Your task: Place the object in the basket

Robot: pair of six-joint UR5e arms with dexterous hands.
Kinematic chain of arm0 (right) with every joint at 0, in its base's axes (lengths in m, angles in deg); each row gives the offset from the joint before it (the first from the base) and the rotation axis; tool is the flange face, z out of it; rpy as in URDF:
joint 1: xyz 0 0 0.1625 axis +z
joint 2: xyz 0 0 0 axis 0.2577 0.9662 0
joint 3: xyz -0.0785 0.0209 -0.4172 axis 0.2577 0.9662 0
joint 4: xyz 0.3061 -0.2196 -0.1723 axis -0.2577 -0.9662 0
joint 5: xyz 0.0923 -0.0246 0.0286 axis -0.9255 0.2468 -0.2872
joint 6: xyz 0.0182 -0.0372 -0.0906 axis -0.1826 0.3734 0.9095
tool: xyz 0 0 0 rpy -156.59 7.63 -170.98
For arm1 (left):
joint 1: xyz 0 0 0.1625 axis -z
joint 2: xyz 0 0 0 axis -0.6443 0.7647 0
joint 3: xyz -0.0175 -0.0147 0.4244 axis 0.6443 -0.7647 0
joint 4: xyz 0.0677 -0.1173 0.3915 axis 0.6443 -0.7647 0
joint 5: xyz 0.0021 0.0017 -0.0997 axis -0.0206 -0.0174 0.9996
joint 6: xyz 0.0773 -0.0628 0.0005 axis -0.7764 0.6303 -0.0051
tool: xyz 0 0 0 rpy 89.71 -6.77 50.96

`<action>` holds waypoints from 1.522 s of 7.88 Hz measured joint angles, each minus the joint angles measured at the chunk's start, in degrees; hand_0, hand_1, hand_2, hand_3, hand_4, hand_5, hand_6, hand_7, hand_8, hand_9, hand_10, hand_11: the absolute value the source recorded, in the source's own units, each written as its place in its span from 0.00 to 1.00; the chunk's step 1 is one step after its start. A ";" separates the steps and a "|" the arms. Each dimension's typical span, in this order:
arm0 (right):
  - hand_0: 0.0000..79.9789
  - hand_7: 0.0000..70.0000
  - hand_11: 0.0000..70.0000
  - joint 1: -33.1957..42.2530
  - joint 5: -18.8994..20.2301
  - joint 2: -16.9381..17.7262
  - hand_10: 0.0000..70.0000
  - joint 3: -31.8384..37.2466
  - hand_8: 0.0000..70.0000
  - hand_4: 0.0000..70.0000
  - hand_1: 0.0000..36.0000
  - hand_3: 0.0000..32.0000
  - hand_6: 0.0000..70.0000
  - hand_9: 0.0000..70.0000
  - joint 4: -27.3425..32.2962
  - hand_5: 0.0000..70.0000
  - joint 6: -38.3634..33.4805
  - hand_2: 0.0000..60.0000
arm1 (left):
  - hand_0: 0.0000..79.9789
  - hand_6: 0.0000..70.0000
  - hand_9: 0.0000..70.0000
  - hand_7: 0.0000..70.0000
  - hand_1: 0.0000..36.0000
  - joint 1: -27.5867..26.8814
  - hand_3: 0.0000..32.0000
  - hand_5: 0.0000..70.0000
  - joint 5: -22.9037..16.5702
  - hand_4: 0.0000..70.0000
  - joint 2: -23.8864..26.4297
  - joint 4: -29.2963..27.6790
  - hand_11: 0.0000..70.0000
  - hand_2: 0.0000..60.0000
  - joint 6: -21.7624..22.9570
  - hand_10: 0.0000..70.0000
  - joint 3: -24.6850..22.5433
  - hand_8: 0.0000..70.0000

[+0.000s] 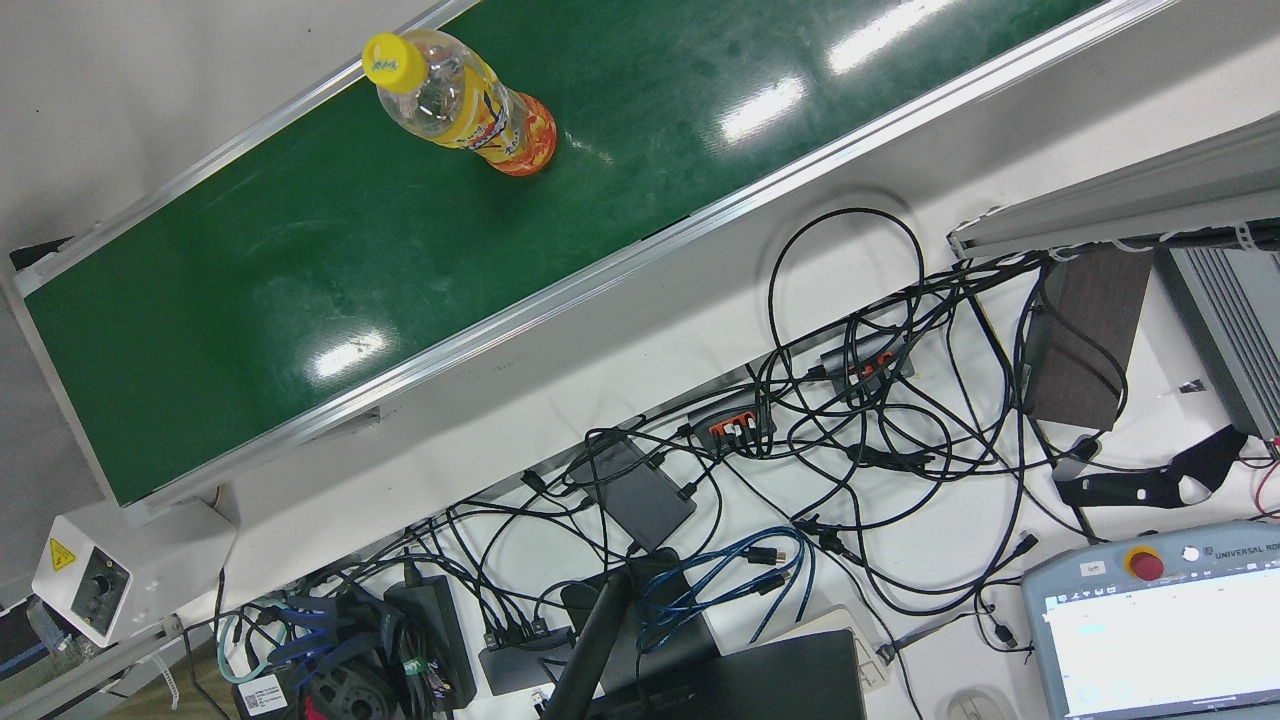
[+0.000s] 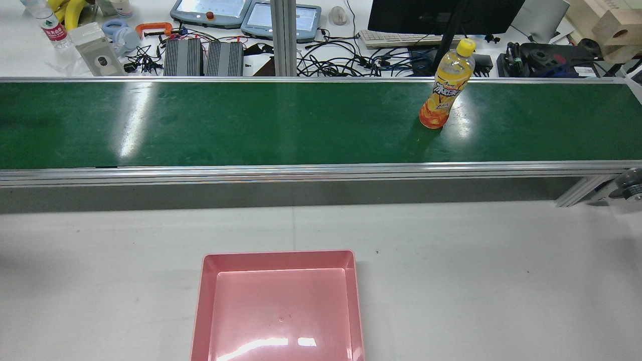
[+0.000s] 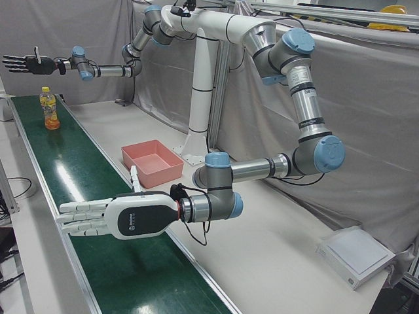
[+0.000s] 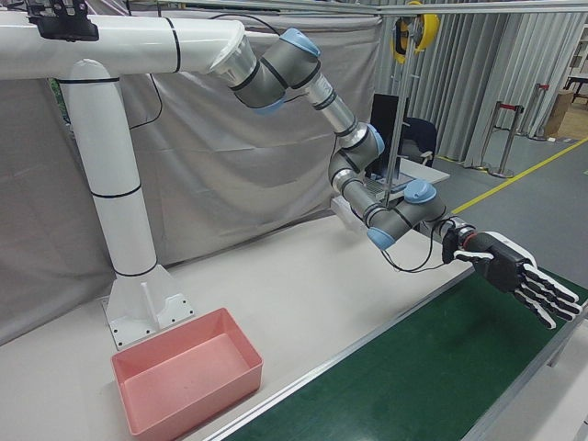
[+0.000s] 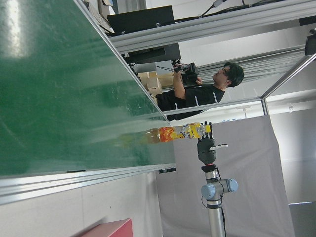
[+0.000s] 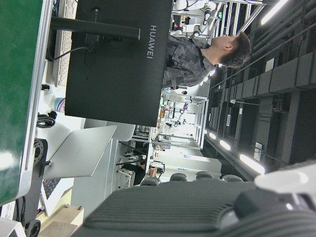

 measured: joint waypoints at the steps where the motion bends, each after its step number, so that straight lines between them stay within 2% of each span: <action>1: 0.00 0.00 0.00 0.01 0.00 -0.01 0.00 -0.03 0.00 0.00 0.00 0.00 0.00 0.00 0.00 0.00 0.00 0.00 | 0.58 0.00 0.00 0.00 0.29 0.00 0.00 0.07 -0.02 0.00 0.01 0.35 0.13 0.00 -0.05 0.07 -0.37 0.00; 12: 0.00 0.00 0.00 0.01 0.00 -0.01 0.00 0.00 0.00 0.00 0.00 0.00 0.00 0.00 0.00 0.00 -0.03 0.00 | 0.58 0.00 0.00 0.00 0.27 0.15 0.00 0.09 -0.11 0.01 -0.04 1.07 0.12 0.00 -0.05 0.07 -2.84 0.00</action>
